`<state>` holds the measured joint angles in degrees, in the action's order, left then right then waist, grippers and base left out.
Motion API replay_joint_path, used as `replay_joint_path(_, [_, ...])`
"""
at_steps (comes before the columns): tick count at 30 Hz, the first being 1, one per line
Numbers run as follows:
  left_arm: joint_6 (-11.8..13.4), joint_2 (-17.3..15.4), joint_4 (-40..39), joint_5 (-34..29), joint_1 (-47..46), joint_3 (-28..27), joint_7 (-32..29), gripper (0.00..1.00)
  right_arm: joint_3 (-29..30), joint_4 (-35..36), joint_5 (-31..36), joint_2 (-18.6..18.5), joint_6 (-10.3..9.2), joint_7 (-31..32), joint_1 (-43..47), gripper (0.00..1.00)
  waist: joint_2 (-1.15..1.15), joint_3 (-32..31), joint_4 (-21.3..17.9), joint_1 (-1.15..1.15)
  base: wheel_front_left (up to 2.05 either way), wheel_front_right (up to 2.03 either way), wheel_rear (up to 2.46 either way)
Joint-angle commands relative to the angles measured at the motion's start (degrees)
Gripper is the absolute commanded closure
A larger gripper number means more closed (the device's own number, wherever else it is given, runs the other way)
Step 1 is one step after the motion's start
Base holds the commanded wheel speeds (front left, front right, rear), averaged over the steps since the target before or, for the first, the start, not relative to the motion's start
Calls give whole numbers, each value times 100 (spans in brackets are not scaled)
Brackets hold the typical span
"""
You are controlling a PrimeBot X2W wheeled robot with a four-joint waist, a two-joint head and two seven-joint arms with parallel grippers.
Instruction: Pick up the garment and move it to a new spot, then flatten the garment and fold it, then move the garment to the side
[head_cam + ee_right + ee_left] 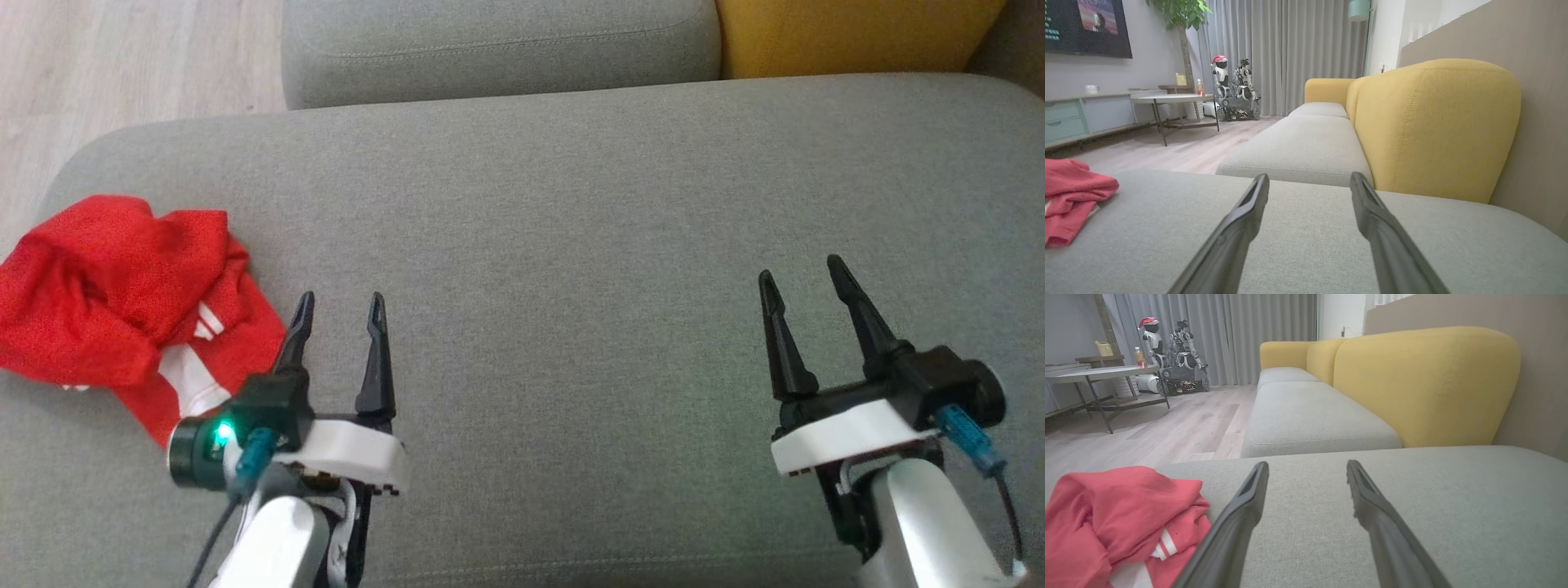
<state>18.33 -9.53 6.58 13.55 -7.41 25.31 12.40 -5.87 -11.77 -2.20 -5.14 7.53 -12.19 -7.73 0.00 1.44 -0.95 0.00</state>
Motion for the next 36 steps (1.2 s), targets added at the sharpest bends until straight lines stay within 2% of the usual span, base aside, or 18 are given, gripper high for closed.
replay_joint_path(1, [-171,83,-234,18,-236,-346,105,0,-124,146,-172,76,-4,-125,-253,0,0,-15,12,0,0,0,0])
replay_joint_path(5, [-609,379,-157,226,-50,-813,173,0,-126,65,-696,137,-4,-193,-233,0,0,-35,25,0,0,0,0])
replay_joint_path(6, [-609,379,-157,226,-50,-813,173,0,-126,65,-696,137,-4,-193,-233,0,0,-35,25,0,0,0,0])
replay_joint_path(7, [-845,469,-27,190,13,-987,206,0,-130,17,-937,155,-4,-227,-233,0,0,-48,28,0,0,0,0])
replay_joint_path(9, [-1028,538,95,85,45,-1124,240,0,-181,-43,-1123,164,-4,-260,-236,0,0,-60,28,0,0,0,0])
replay_joint_path(16, [-1418,654,413,2,69,-1445,260,0,-280,-307,-1851,147,-4,-281,-260,0,0,-56,15,0,0,0,0])
replay_joint_path(29, [-1416,664,492,93,-11,-1376,260,0,-389,-365,-1817,-21,-4,-281,-347,0,0,-47,25,0,0,0,0])
replay_joint_path(36, [-1313,665,454,95,-43,-1384,260,0,-521,-338,-1576,-128,-4,-281,-321,0,0,-23,381,0,0,0,0])
